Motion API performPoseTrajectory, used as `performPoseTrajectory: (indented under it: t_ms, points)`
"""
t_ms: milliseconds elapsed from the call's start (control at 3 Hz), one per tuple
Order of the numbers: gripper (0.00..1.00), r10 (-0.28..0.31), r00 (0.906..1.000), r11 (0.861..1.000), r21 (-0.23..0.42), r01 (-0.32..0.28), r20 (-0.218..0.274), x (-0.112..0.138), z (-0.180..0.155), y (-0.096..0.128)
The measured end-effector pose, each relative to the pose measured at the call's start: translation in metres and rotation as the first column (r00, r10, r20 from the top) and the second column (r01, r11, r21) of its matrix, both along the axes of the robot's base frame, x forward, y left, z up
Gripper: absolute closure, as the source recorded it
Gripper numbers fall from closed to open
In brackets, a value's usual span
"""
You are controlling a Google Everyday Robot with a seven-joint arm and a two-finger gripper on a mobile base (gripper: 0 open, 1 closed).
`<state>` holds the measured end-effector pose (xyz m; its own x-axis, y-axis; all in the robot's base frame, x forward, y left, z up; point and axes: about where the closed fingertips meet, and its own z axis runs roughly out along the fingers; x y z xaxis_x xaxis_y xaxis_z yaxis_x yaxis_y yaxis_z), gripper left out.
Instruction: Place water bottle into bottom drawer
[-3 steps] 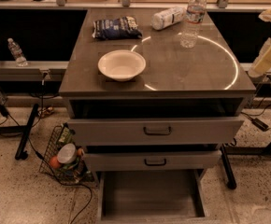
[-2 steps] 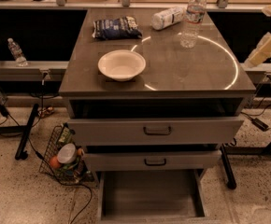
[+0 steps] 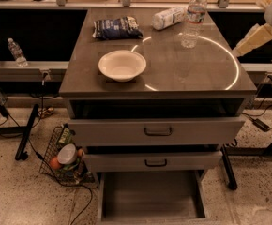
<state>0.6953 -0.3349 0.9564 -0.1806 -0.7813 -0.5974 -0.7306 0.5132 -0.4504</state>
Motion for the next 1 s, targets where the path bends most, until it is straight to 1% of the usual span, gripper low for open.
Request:
performPoseTrajectory:
  t_ms: [333,667,1000]
  points:
    - [0.0,-0.001,0.9999,0.999,0.053,0.001,0.016,0.022,-0.003,0.015]
    - [0.0,-0.049,0.9975,0.991,0.13,0.042,0.051,0.055,0.0,0.026]
    - [0.0,-0.117,0.989,0.965,0.245,0.091,0.091,0.091,0.004,0.034]
